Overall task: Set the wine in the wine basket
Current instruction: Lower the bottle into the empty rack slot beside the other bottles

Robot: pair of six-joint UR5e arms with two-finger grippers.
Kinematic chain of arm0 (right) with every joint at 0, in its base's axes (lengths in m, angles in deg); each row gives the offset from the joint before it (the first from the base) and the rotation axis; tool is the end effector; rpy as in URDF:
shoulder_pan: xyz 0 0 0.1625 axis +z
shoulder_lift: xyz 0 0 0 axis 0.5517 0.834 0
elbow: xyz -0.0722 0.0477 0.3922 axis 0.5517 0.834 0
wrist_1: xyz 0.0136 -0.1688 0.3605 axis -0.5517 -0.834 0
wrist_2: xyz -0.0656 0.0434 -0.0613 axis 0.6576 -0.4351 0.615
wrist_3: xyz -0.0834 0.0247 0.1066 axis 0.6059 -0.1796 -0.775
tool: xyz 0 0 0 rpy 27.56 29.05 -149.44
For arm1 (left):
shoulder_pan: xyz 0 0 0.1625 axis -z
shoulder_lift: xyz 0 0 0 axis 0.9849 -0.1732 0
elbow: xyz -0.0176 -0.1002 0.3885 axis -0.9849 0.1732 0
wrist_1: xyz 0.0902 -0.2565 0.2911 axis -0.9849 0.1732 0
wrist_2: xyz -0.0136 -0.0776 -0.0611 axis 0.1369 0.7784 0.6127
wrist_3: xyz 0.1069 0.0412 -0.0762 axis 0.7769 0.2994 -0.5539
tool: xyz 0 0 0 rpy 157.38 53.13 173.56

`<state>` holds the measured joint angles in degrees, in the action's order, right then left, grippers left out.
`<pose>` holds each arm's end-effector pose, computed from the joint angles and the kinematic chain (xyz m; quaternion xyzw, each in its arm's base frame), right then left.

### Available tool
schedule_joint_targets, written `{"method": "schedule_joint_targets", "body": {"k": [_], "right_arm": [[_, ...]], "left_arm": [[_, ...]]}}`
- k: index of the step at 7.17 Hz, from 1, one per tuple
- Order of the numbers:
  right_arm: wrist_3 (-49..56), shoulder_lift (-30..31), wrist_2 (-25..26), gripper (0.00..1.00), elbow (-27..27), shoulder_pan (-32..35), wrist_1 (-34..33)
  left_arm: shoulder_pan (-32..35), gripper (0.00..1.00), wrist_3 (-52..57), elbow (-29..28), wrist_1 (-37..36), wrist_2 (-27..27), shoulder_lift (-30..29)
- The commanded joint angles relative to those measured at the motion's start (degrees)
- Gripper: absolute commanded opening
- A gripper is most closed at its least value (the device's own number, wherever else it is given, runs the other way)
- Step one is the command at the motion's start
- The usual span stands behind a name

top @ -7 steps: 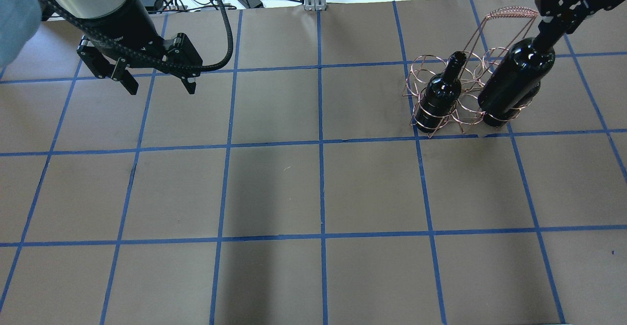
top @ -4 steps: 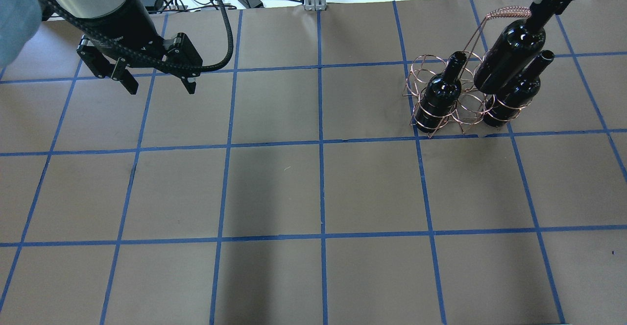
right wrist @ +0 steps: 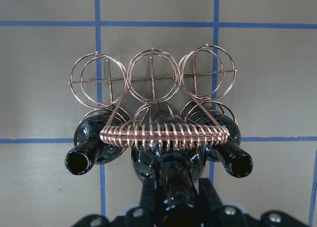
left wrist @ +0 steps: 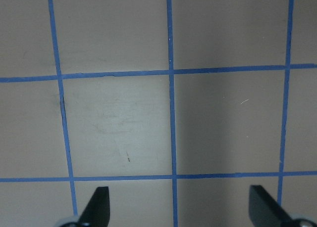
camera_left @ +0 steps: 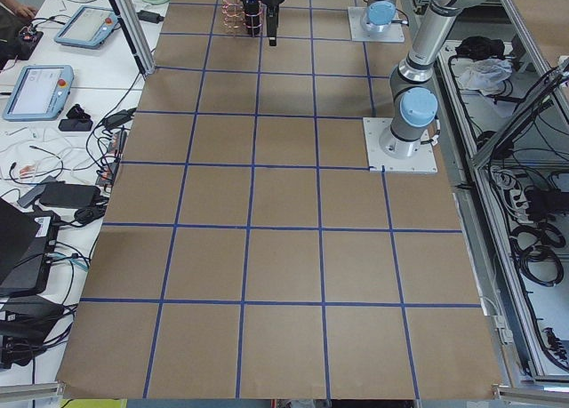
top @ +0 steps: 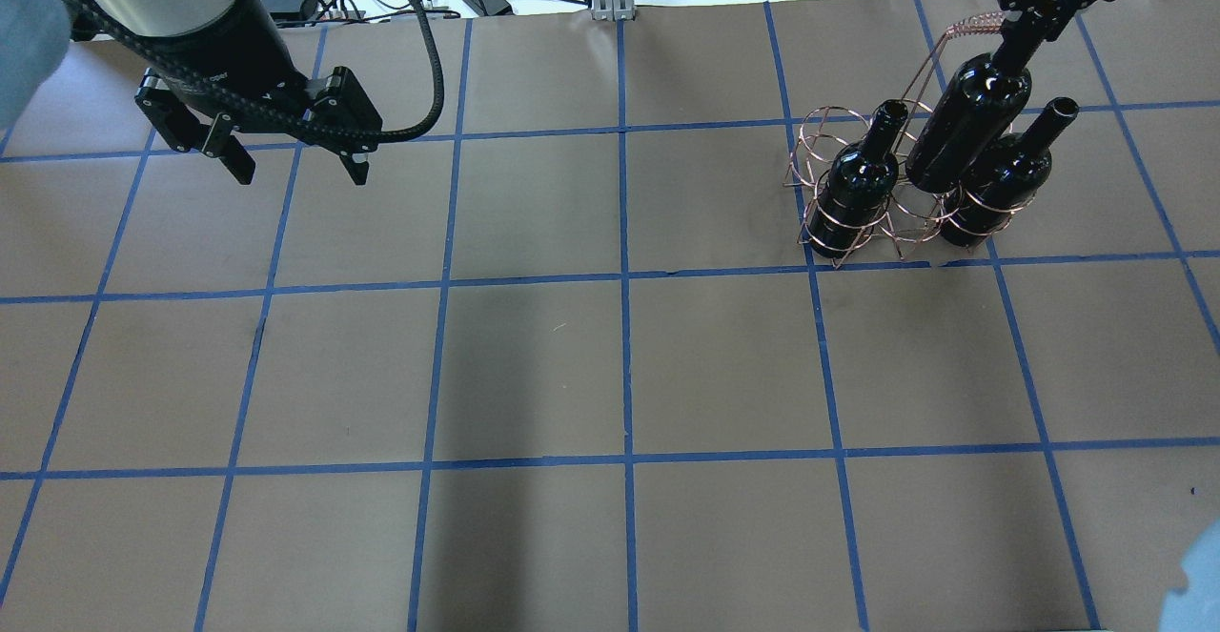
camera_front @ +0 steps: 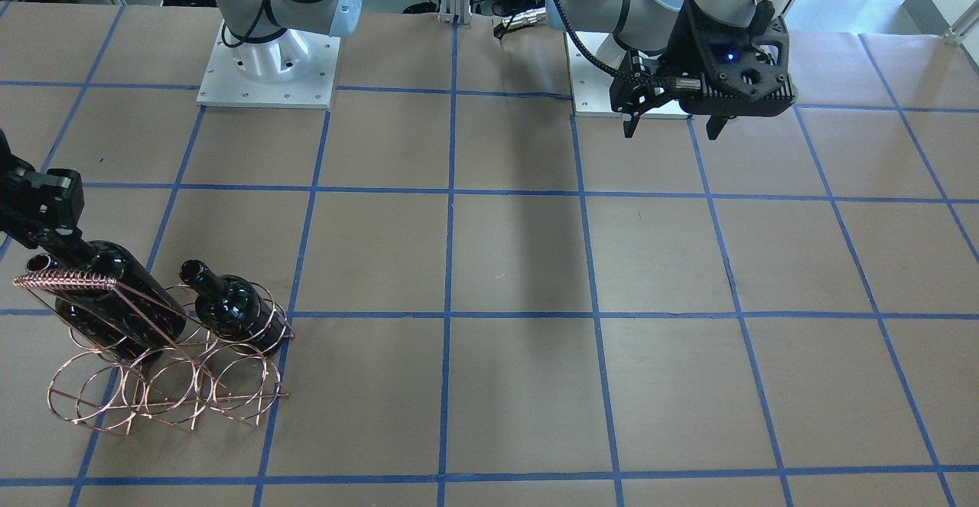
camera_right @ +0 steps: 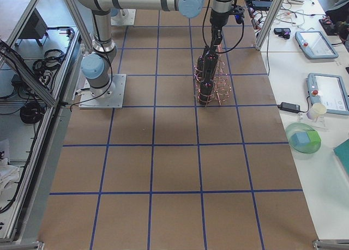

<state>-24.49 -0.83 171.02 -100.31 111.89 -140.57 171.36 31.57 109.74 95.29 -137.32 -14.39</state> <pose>0.0123 -0.5837 0.4514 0.0068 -0.9998 0.0096 0.0168 -0.1374 -0.4646 0.4568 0.0144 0.9995 0.0140 0.0248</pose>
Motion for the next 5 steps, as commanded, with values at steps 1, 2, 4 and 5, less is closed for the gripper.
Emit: {"method": "schedule_joint_targets", "body": {"k": [1, 2, 4, 5], "right_arm": [[-0.1, -0.09, -0.5, 0.0, -0.53, 0.18, -0.46], [-0.19, -0.09, -1.12, 0.0, -0.88, 0.18, -0.64], [-0.1, -0.09, -1.12, 0.0, -2.28, 0.26, -2.21], [-0.1, -0.09, -1.12, 0.0, -3.16, 0.18, -2.83]], "left_arm": [[-0.11, 1.0, 0.07, 0.34, -0.06, -0.16, 0.06], [-0.28, 1.0, 0.16, 0.34, -0.24, -0.08, -0.02], [-0.19, 1.0, 0.16, 0.43, -0.24, -0.08, 0.15], [-0.19, 1.0, 0.25, 0.43, -0.32, -0.07, 0.07]]}}
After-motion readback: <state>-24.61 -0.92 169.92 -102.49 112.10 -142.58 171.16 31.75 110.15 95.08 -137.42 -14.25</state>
